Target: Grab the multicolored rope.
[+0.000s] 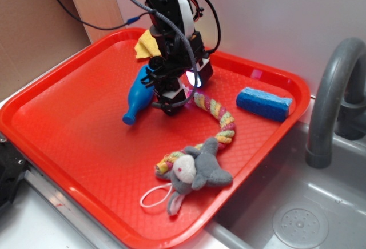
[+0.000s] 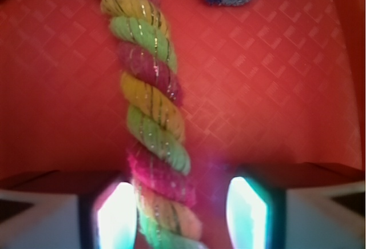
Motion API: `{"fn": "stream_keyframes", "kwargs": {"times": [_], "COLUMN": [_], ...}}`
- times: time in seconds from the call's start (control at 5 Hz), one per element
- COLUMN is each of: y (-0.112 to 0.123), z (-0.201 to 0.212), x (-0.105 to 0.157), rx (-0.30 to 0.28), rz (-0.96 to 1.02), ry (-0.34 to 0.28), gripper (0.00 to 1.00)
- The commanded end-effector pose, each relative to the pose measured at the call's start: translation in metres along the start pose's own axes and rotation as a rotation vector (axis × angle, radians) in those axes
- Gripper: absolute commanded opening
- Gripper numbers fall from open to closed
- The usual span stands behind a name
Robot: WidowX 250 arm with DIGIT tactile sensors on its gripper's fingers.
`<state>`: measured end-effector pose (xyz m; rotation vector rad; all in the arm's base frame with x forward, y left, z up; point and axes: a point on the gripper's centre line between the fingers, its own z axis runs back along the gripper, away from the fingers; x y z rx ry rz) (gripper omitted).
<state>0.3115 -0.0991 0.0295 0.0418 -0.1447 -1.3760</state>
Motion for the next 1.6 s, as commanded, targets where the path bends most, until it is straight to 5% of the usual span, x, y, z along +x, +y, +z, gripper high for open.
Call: {"fn": "stream_keyframes", "kwargs": {"times": [0.0, 0.4, 0.8, 1.0, 1.2, 1.4], "y": [-0.005, 0.008, -0.012, -0.027, -0.075, -0.092], "z": [0.016, 0.094, 0.18, 0.209, 0.245, 0.241], "x": [0.002, -0.022, -0.055, -0.067, -0.058, -0.051], "rx": [0.033, 0.044, 0.021, 0.062, 0.127, 0.165], "rz": [0.021, 0.395, 0.914, 1.163, 1.404, 1.6], "ry": [0.001, 0.151, -0.005, -0.032, 0.008, 0.088], "gripper": [0.0, 0.0, 0.0, 0.0, 0.0, 0.0]}}
